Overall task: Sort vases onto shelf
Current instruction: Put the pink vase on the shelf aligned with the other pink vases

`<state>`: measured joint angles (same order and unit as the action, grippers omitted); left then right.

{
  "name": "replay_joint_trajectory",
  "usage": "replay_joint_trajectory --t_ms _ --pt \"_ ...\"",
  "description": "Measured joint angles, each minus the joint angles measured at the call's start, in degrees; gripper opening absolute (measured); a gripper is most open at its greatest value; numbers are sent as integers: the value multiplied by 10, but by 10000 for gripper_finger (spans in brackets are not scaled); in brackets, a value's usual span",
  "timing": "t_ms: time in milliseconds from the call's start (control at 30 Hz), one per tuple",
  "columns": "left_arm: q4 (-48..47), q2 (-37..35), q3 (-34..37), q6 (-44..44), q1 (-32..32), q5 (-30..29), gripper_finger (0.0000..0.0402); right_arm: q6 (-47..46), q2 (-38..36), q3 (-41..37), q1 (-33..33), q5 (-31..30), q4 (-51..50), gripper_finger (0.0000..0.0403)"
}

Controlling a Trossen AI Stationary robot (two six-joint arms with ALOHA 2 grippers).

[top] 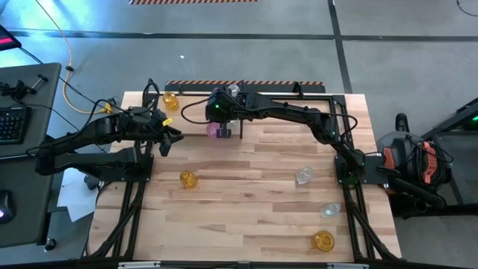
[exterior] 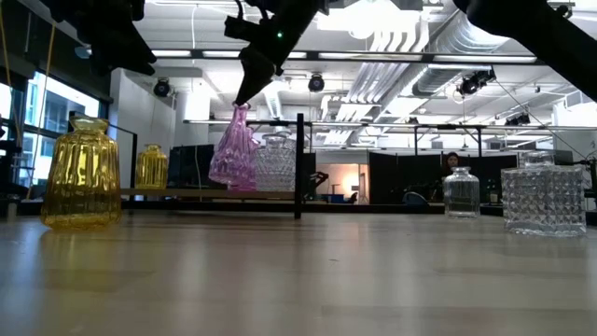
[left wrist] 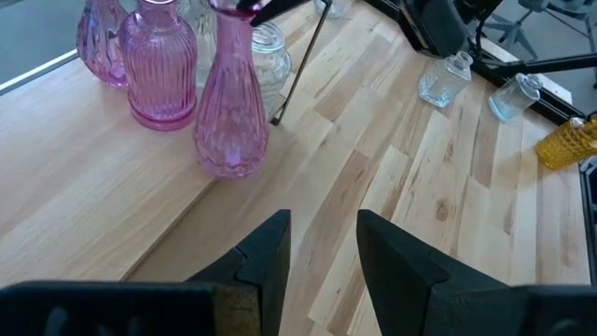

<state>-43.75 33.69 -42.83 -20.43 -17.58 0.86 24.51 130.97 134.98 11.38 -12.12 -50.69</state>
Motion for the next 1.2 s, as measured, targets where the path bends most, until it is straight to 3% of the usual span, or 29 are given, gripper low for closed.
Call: replay_joint_trajectory --t_ms 767,1000,1200 --pt "-7 2 0 6 0 15 117 13 15 0 2 -26 16 0" --pt "-21 64 0 58 0 13 117 14 15 0 3 -28 16 0" --pt "57 140 0 94 0 1 117 14 15 0 1 -28 16 0"
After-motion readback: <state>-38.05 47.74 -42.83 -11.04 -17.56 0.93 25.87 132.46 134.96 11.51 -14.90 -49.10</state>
